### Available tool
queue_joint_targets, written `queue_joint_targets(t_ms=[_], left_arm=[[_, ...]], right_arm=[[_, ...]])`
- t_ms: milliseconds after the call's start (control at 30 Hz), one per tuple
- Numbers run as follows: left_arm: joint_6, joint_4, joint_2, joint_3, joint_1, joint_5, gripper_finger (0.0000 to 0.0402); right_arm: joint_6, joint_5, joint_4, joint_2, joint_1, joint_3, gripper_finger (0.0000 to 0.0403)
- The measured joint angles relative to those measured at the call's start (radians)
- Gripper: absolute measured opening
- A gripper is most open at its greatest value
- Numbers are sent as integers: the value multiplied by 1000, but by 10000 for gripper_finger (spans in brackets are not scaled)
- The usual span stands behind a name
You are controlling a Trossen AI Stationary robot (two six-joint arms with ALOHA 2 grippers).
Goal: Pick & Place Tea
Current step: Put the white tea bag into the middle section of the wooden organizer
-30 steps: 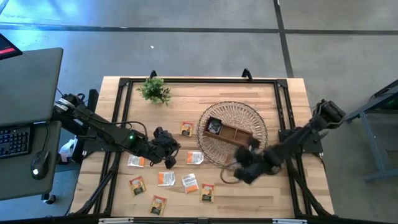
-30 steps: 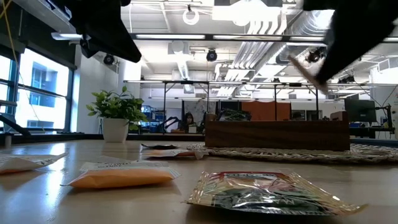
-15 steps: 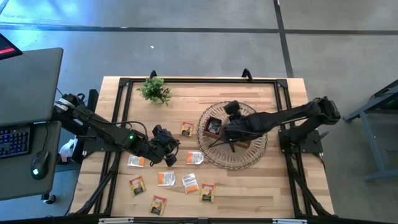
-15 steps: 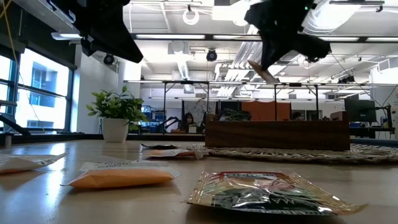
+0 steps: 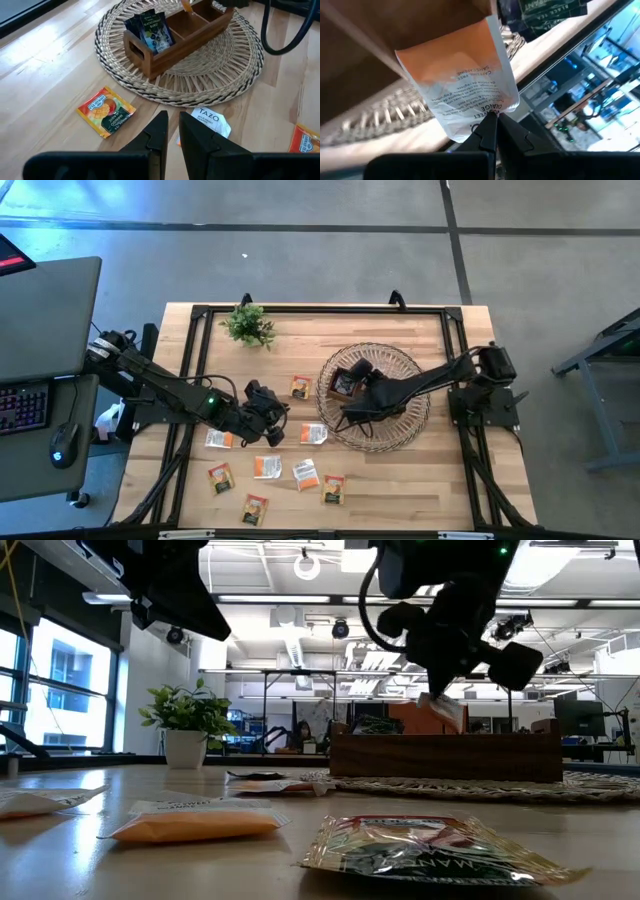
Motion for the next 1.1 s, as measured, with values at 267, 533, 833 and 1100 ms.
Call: queue_joint_targets(t_ms=[267, 533, 833, 1100], left_arm=[[-2, -4, 0, 0, 0, 0, 44], [-16, -3, 0, 0, 0, 26, 44], [-16, -12, 0, 0, 0, 26, 44], [-16, -19, 0, 0, 0, 17, 44]], right_arm=[[-3, -99, 28, 0, 2, 1, 14], [-2, -131, 43, 0, 3, 1, 53], [164, -167, 48, -1, 3, 1, 111], [535, -265, 130, -83, 29, 1, 123]])
